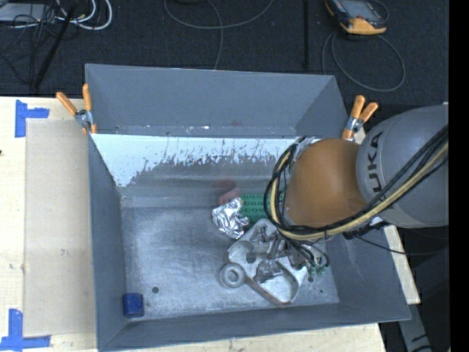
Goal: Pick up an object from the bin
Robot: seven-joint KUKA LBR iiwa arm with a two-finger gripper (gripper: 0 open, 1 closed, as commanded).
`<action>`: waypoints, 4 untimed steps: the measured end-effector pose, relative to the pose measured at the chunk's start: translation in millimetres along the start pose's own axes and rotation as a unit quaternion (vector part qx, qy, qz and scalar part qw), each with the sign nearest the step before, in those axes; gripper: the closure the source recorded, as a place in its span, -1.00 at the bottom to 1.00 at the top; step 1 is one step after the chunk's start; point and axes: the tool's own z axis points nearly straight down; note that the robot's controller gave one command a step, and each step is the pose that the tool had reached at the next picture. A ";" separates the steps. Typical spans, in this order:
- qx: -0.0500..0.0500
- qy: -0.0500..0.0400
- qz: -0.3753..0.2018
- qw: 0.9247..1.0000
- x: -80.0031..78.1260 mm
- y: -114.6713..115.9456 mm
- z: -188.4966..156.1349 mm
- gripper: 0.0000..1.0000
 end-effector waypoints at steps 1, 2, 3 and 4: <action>0.000 -0.005 0.025 1.000 -3.3 6.3 -86.3 1.00; 0.000 -0.001 0.025 1.000 -1.9 6.3 -81.6 -1.00; 0.002 -0.020 -0.072 0.997 8.6 -42.0 26.6 -1.00; 0.001 -0.007 -0.207 0.978 1.2 29.0 51.0 -1.00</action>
Offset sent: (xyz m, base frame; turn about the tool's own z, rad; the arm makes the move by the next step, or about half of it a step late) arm 0.0008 0.0061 0.0822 0.0514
